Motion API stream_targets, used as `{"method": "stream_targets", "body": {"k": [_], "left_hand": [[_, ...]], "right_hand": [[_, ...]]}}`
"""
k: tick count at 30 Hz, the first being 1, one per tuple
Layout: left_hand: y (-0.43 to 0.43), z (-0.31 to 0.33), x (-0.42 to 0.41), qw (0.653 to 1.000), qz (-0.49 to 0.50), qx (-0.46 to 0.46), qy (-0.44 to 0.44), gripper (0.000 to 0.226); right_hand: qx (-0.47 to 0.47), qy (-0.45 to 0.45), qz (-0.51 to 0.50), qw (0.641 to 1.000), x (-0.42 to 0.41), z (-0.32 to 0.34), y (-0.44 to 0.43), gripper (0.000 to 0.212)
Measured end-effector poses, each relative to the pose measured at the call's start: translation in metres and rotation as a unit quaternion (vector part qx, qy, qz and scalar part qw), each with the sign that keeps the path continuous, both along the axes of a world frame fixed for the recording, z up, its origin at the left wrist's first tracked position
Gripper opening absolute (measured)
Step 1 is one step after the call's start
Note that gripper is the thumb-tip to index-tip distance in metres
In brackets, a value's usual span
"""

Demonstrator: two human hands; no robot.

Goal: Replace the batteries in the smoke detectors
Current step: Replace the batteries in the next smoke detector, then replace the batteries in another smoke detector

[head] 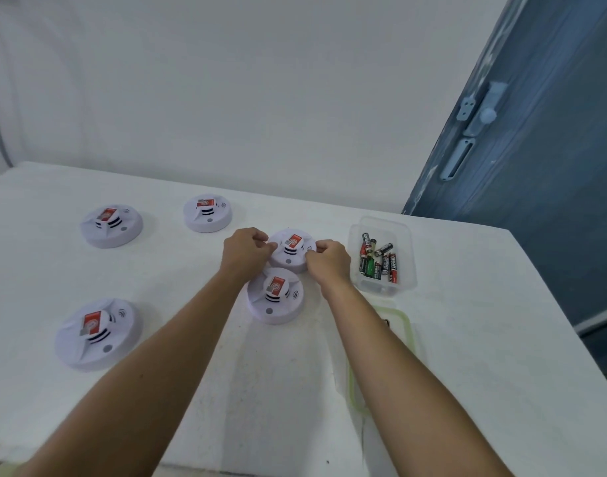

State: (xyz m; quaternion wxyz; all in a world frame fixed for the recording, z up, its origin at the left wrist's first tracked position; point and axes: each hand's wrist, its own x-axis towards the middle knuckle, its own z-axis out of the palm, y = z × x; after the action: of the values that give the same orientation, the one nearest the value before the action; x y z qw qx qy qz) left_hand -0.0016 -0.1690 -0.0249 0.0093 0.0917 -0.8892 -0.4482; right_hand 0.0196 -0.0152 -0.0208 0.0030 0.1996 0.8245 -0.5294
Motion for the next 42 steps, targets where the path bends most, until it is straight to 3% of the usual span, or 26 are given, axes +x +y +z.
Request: {"method": "stream_targets", "body": {"k": [6,11,15,20,22,25,27,36,39,42], "left_hand": [[-0.006,0.002,0.004,1.000,-0.021,0.014,-0.011,0.019],[-0.026,0.010,0.007,0.998,-0.057,0.031,0.024,0.019],[-0.055,0.019,0.005,0.998,-0.025,0.013,0.049,0.017],[-0.094,0.015,-0.017,0.989,0.129,-0.023,0.063,0.017],[-0.107,0.010,-0.029,0.987,0.153,-0.020,0.043,0.029],[-0.117,0.002,-0.044,0.987,0.136,-0.073,-0.052,0.055],[-0.119,-0.001,-0.052,0.982,0.113,-0.121,-0.093,0.059],[-0.114,-0.005,-0.056,0.976,0.112,-0.157,-0.102,0.060],[-0.114,-0.002,-0.053,0.984,0.116,-0.117,-0.070,0.059],[-0.114,0.005,-0.039,0.995,0.094,0.030,0.020,0.058]], "right_hand": [[-0.009,-0.012,0.010,1.000,0.004,0.007,-0.003,0.051],[-0.003,0.114,0.061,0.992,0.011,0.023,-0.024,0.029],[-0.052,0.138,0.145,0.978,0.008,0.044,-0.053,0.028],[-0.099,0.052,0.180,0.977,-0.017,0.041,-0.098,0.036],[-0.092,0.003,0.187,0.978,-0.027,0.035,-0.114,0.047],[-0.093,-0.056,0.184,0.977,-0.040,0.028,-0.129,0.055],[-0.095,-0.088,0.185,0.974,-0.047,0.025,-0.137,0.052],[-0.129,-0.126,0.178,0.967,-0.057,0.033,-0.148,0.032],[-0.178,-0.115,0.138,0.967,-0.054,0.034,-0.147,0.022],[-0.257,-0.071,0.107,0.958,-0.049,0.031,-0.144,0.037]]}}
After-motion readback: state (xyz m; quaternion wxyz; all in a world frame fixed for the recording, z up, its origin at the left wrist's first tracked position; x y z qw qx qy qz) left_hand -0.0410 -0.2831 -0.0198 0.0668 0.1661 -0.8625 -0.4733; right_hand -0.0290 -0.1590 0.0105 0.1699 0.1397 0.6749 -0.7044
